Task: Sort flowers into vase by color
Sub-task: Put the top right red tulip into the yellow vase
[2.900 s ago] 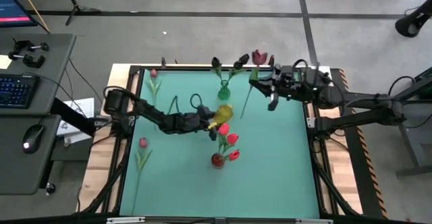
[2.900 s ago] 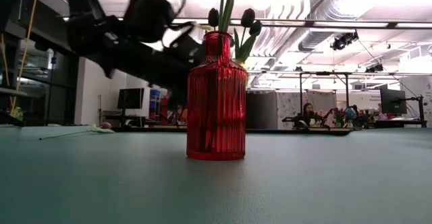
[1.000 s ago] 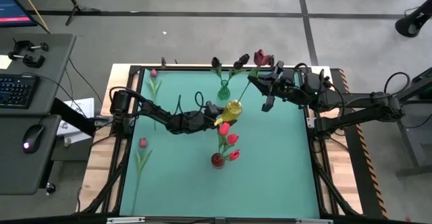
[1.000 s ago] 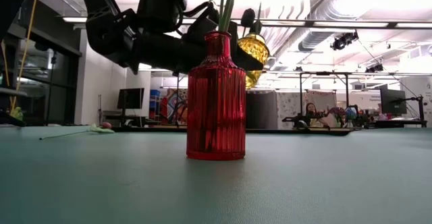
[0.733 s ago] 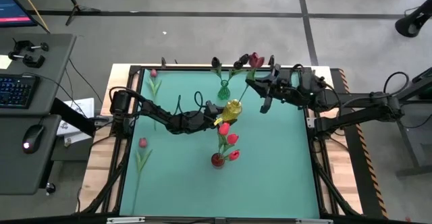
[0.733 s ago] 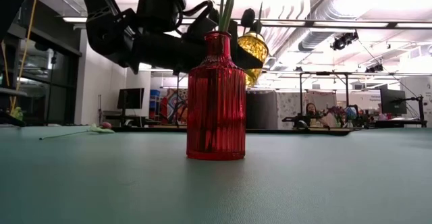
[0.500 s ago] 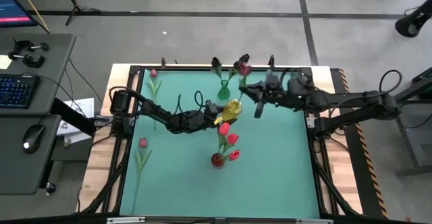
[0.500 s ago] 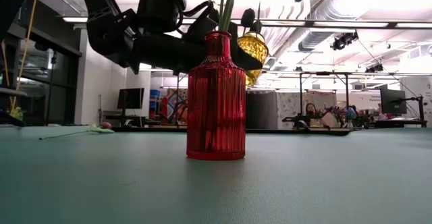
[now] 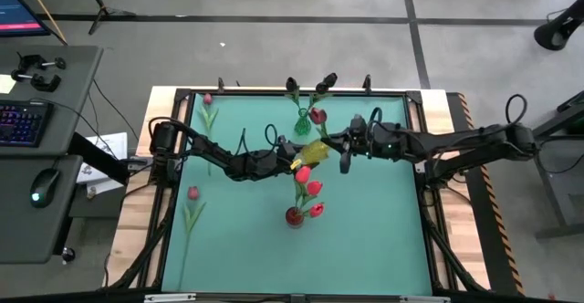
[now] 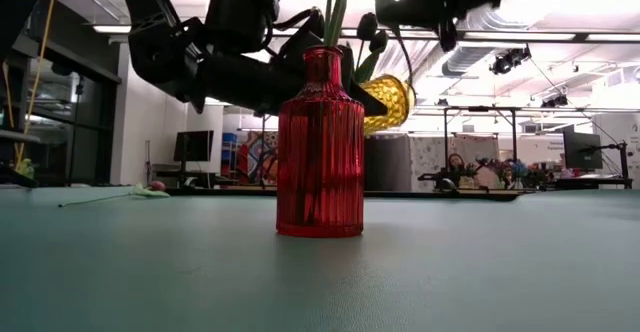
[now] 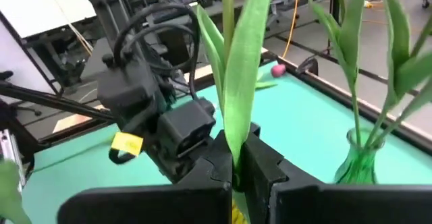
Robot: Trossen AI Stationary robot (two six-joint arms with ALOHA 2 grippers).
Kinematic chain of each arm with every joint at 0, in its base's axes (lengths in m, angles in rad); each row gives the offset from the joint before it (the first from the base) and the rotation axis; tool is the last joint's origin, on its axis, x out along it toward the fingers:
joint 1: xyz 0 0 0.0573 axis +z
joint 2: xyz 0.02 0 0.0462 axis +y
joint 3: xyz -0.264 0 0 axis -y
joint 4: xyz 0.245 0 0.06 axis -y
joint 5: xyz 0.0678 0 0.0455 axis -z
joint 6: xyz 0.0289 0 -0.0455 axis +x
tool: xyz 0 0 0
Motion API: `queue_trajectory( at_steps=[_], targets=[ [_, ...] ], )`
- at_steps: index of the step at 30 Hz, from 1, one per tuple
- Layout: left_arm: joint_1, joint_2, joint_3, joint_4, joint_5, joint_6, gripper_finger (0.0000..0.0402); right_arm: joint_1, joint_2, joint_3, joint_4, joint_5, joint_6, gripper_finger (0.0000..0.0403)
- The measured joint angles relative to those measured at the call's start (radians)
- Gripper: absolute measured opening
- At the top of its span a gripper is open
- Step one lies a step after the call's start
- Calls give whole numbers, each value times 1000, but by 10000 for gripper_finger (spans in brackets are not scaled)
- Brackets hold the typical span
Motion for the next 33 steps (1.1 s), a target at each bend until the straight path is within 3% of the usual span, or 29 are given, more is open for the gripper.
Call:
queue_trajectory(
  at_steps=[11,19,33],
  targets=[
    [0,0,0,-42,27,-6,283,-9,0,-79,127,-1,63,0],
    [0,-4,1,-60,38,94,283,-9,0,-79,266,-19,64,0],
    [1,85,2,-149,38,105,283,-7,49,-79,277,-57,128,0]
  ],
)
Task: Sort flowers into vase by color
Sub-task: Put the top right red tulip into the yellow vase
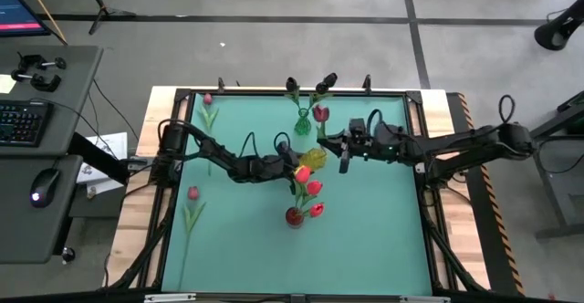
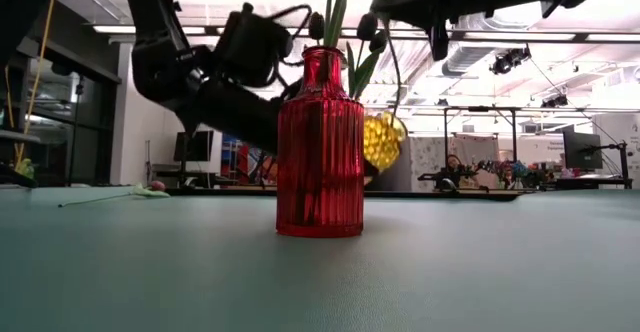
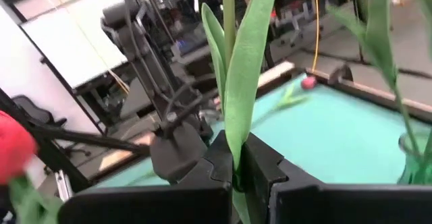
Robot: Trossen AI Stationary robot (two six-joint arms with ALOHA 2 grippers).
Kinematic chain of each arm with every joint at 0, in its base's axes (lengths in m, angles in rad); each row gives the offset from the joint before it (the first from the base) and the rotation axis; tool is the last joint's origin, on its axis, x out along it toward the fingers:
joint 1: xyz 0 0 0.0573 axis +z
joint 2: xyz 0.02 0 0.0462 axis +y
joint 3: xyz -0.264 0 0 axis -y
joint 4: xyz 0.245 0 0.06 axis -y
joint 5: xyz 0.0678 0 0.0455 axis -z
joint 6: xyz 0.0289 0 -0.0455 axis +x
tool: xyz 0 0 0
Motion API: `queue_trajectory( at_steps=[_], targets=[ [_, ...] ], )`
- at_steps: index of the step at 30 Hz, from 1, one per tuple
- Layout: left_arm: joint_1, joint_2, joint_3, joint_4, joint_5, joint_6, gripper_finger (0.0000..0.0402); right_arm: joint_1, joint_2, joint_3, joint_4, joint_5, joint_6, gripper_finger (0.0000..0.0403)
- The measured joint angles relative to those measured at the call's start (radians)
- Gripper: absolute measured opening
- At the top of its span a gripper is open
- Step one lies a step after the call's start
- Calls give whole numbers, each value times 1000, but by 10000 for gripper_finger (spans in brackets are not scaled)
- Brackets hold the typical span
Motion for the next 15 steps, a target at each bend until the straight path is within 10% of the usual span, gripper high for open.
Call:
queue_trajectory(
  at_steps=[15],
  targets=[
    [0,29,0,-83,37,-29,283,0,143,0,209,-64,47,0]
  ],
)
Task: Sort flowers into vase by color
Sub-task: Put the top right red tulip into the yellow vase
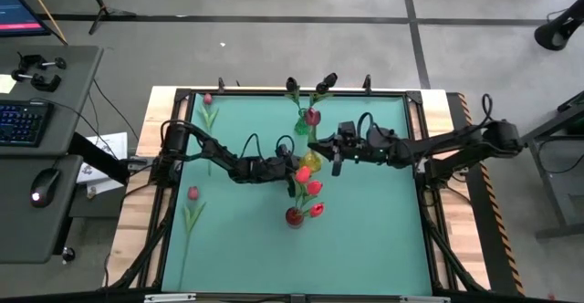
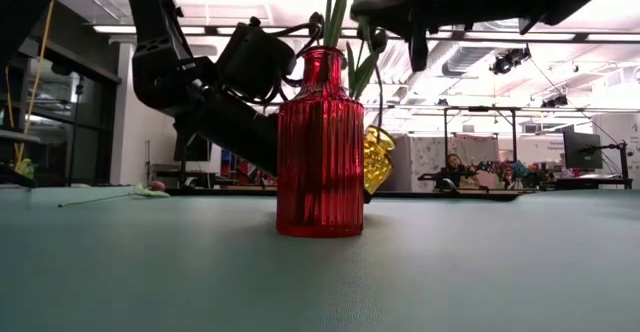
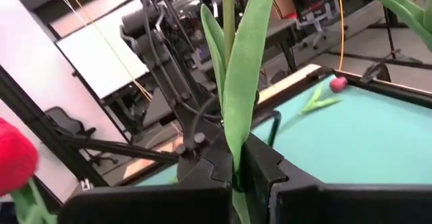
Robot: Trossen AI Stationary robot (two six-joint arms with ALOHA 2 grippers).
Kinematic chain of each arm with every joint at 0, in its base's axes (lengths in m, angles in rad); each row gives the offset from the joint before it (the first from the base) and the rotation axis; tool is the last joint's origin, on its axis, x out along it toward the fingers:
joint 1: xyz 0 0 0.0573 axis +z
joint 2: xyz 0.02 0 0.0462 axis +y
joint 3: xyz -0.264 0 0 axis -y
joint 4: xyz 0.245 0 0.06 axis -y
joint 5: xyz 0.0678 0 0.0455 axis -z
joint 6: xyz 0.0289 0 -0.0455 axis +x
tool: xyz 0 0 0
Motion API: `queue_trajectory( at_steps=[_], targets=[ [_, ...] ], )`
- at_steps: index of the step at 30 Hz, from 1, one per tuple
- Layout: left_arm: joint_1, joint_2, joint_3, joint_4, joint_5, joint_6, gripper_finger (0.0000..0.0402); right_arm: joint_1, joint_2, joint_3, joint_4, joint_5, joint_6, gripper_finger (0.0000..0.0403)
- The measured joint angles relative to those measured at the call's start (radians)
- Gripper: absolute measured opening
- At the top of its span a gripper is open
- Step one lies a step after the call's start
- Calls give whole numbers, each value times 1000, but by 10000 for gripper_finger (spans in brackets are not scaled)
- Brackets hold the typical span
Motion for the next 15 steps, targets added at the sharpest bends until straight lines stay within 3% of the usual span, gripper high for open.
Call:
queue_trajectory(
  at_steps=[15],
  targets=[
    [0,-2,0,-92,28,46,283,0,-8,0,2,-19,28,0]
  ],
)
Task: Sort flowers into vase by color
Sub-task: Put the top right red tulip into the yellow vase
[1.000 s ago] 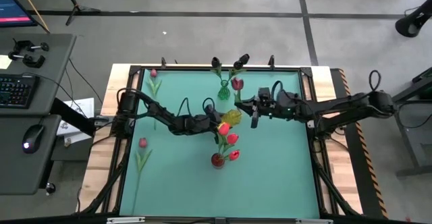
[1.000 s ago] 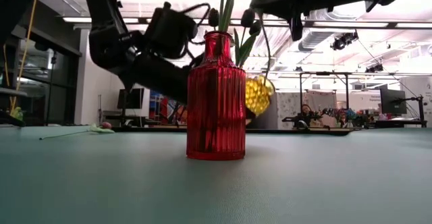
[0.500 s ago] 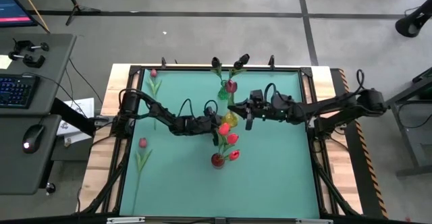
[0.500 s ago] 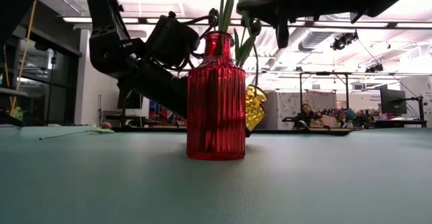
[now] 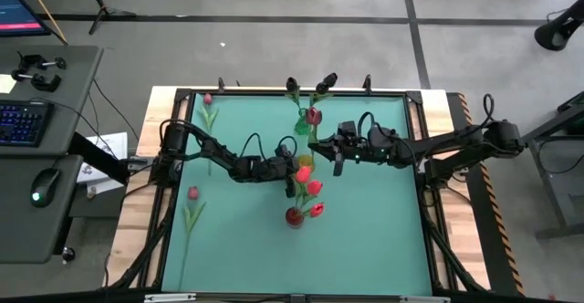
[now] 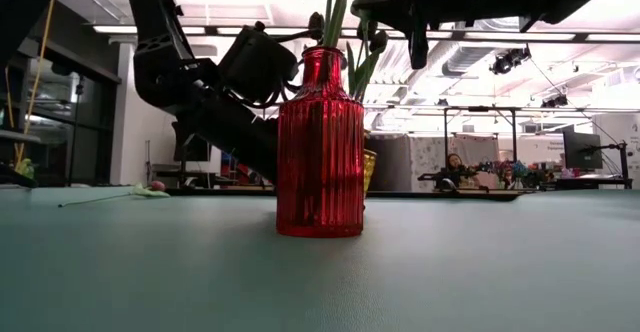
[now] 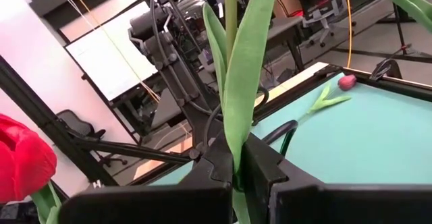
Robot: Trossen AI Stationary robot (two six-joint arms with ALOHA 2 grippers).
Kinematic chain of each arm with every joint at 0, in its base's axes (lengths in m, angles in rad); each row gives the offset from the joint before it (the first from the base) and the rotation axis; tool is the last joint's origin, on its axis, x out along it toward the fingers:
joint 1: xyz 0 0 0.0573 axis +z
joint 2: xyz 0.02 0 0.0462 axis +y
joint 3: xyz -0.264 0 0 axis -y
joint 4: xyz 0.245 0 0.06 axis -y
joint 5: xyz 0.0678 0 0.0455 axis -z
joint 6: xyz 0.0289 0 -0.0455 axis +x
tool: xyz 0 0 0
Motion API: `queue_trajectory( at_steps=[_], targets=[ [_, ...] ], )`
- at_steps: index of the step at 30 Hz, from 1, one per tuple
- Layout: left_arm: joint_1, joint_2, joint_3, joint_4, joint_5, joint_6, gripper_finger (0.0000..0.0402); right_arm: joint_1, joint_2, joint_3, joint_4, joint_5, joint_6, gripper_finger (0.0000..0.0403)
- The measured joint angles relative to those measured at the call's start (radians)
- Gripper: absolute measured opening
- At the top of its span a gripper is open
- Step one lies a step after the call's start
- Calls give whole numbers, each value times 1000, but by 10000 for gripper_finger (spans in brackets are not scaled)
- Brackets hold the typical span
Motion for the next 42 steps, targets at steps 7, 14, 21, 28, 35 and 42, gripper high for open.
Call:
queue_trajectory(
  at_steps=[7,14,21,28,35,42],
  targets=[
    [0,0,-1,-29,0,2,284,0,0,0,-1,0,18,0],
    [4,-18,0,-73,5,-30,330,0,0,0,-2,0,19,0],
    [25,-60,-2,-130,23,-25,369,0,0,0,-2,1,20,0],
    [31,-138,-8,-217,21,66,374,0,-1,0,-2,1,21,0],
    [31,-196,-6,-283,16,91,374,0,-1,0,-2,2,20,0],
    [31,-198,-6,-336,15,80,374,-1,-1,0,1,2,25,0]
  ],
)
